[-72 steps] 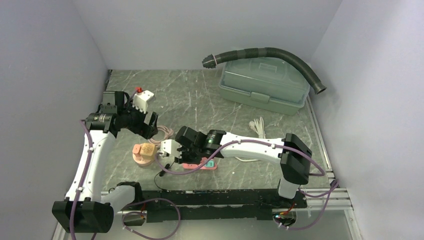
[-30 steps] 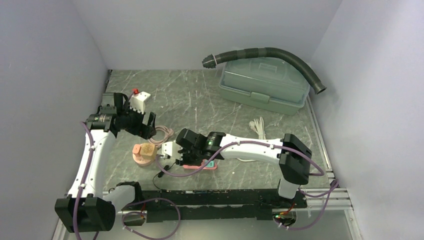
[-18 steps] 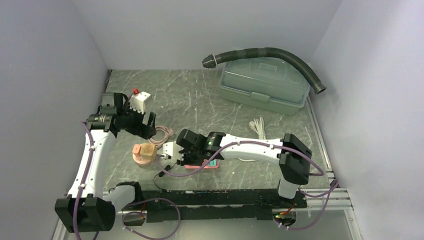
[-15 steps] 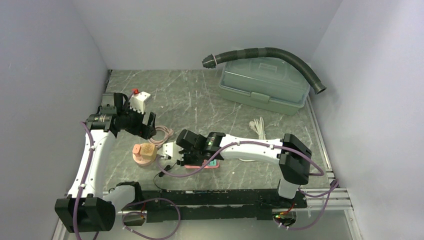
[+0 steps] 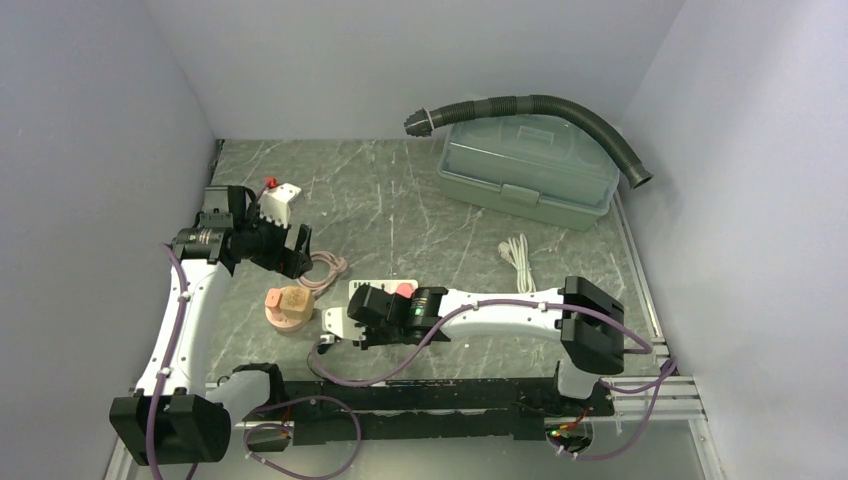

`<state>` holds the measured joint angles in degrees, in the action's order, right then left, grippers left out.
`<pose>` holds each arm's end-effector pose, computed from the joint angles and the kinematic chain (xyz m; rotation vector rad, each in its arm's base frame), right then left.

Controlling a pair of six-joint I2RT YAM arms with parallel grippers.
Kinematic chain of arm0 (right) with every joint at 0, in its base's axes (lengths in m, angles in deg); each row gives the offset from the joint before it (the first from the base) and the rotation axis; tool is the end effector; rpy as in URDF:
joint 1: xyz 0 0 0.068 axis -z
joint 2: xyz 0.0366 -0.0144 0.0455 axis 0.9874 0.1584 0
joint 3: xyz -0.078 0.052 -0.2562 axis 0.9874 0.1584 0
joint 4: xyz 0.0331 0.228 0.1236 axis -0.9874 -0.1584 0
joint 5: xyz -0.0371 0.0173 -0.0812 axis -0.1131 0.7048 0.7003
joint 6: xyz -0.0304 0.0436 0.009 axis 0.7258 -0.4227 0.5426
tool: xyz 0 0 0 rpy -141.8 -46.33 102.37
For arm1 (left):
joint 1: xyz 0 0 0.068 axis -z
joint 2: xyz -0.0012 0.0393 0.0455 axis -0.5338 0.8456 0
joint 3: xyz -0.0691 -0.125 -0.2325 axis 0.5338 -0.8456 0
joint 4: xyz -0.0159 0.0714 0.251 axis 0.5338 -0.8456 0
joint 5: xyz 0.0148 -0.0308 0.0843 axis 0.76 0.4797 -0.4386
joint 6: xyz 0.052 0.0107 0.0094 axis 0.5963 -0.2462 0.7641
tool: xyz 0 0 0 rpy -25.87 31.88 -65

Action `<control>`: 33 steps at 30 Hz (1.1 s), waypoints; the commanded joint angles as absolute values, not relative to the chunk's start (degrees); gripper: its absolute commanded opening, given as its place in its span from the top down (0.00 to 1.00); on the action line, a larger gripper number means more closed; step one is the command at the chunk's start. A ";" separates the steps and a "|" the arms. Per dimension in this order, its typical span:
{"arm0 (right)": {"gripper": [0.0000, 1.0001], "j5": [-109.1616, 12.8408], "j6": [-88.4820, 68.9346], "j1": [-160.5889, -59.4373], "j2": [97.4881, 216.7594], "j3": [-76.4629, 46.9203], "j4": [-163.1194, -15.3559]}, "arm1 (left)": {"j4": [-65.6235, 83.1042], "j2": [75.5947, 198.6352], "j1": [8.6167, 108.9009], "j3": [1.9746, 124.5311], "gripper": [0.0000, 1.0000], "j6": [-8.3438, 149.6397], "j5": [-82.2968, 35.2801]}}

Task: Insert the plug
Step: Insert the plug into the socket.

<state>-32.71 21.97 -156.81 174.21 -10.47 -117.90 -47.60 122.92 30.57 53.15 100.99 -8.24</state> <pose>0.0933 0.3521 0.2270 -1.9281 1.6623 0.1772 0.2008 -0.0083 0.3229 0.5246 2.3711 -0.3543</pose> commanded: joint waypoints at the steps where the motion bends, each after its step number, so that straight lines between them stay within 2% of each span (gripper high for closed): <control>1: 1.00 -31.50 22.33 -156.74 173.43 -8.25 -116.72 | -46.99 121.91 30.38 54.44 0.01 101.38 -7.11; 4: 1.00 -32.91 22.73 -156.74 173.51 -8.04 -116.51 | -47.40 122.13 30.34 54.39 0.00 101.71 -5.87; 7: 1.00 -34.10 23.16 -156.58 173.25 -7.96 -116.63 | -46.49 123.06 30.36 53.86 0.05 101.95 -2.82; 12: 1.00 -35.46 23.51 -156.41 173.62 -7.61 -117.01 | -44.22 130.05 30.90 53.43 0.21 102.40 4.46; 14: 1.00 -36.13 23.32 -156.30 173.74 -7.36 -116.88 | -44.13 134.09 31.86 55.05 0.24 103.03 4.47; 25: 1.00 -37.90 23.63 -155.87 174.27 -6.82 -116.59 | -34.05 147.93 45.62 57.52 0.25 102.88 3.82; 33: 1.00 -38.22 22.82 -155.86 174.10 -5.86 -116.10 | -32.17 160.49 51.12 64.68 0.31 103.90 3.48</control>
<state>-34.67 23.70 -156.30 173.40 -8.72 -115.49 -35.06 157.72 48.95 61.19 102.59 2.01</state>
